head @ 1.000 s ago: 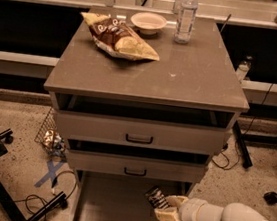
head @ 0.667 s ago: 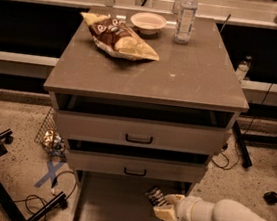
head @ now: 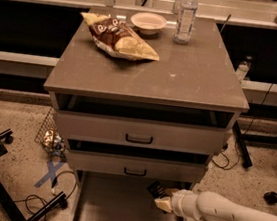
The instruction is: Place rxbar chocolate into bottom drawer
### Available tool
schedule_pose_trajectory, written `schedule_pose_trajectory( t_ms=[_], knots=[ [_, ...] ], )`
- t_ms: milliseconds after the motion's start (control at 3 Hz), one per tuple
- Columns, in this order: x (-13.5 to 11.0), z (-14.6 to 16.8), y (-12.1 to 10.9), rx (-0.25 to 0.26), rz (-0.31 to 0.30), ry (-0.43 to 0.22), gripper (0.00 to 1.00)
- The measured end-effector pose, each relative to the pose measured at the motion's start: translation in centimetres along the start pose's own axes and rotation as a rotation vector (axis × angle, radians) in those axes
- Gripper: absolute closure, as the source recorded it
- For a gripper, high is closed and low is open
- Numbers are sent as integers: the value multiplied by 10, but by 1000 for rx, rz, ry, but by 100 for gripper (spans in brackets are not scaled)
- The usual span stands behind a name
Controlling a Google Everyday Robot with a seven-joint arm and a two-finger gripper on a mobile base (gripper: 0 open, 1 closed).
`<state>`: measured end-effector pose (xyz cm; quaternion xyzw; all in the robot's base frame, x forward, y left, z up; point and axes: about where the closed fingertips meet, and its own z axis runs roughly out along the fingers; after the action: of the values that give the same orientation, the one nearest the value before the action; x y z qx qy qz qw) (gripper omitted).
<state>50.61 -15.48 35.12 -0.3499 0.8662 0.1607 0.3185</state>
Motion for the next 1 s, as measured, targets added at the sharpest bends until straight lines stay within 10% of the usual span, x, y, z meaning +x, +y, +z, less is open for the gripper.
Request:
schedule_pose_trajectory(
  t_ms=[1000],
  knots=[
    [82,95,-18,-154,137,-102,100]
  ],
)
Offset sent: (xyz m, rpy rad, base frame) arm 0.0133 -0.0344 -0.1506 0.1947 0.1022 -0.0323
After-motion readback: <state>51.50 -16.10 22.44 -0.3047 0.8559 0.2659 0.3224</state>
